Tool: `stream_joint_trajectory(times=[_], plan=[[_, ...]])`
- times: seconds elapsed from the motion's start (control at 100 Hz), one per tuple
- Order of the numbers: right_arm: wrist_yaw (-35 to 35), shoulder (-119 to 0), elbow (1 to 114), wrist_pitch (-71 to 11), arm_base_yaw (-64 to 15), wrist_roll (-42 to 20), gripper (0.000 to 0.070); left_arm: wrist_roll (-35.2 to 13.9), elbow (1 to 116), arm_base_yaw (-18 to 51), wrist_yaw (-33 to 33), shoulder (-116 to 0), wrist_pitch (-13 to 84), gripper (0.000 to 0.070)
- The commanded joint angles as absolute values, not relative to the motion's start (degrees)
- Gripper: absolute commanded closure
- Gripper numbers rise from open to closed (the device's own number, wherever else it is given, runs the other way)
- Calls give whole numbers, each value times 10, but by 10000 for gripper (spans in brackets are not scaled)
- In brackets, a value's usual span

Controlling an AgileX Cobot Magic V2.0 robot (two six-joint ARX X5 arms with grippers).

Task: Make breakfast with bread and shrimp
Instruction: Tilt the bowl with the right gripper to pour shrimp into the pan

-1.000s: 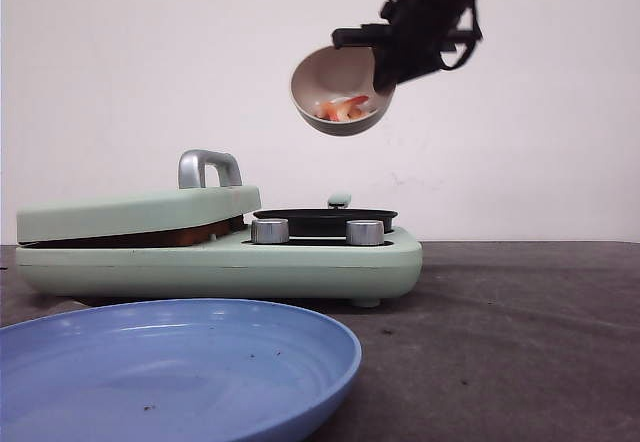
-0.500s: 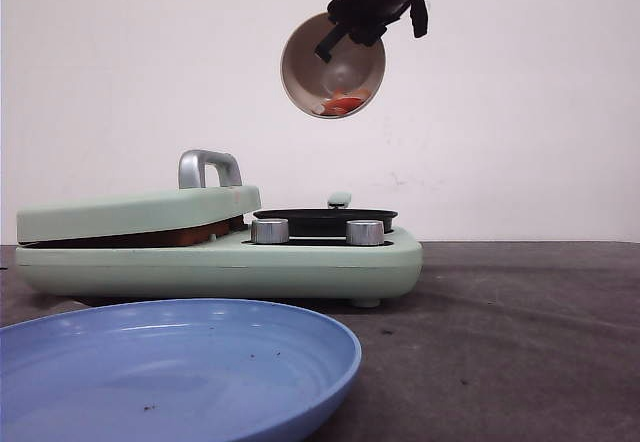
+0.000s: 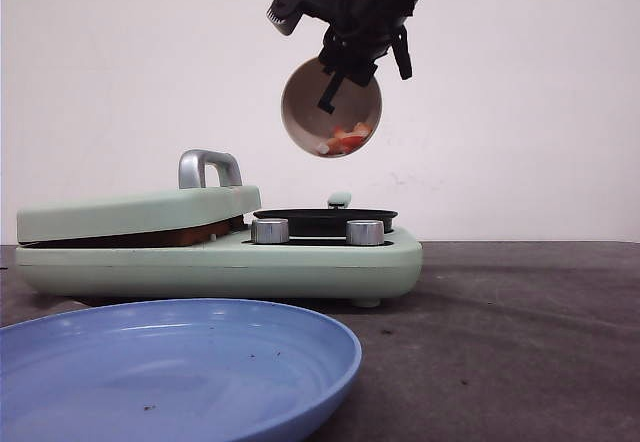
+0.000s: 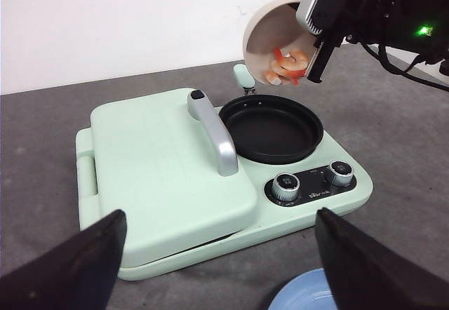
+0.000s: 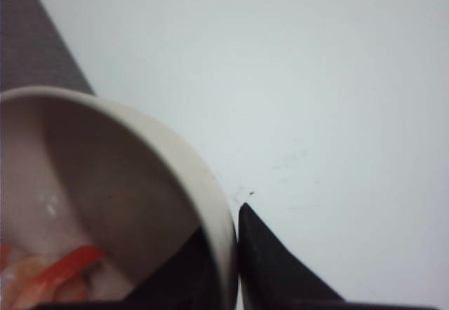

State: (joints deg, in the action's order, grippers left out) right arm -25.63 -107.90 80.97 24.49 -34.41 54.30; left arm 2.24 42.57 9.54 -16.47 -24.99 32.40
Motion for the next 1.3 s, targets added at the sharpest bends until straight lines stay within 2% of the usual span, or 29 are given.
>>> stream_joint_trajectory(times=[0.0,0.31,0.52,0.66,0.94,1.11,1.29], plan=[[-261,-1091,825,258,-348,550,700,31,427,96,-165,-250,317,231],[-274,-1091,825,310,-348,590,700,37,427,96,-166,-250,317,231],[-270,-1091,825,327,-348,593,700,39,427,97,-166,-250,317,231],[-268,-1091,825,360,-348,622,700,39,427,97,-166,-250,317,231],[-270,-1091,825,378,-349,623,700,39,427,97,-169,-250,317,231],[-270,-1091,825,425,-355,630,700,39,427,98,-170,-250,317,231],[-271,-1091,825,422,-355,630,700,41,427,98,-170,-250,317,231]])
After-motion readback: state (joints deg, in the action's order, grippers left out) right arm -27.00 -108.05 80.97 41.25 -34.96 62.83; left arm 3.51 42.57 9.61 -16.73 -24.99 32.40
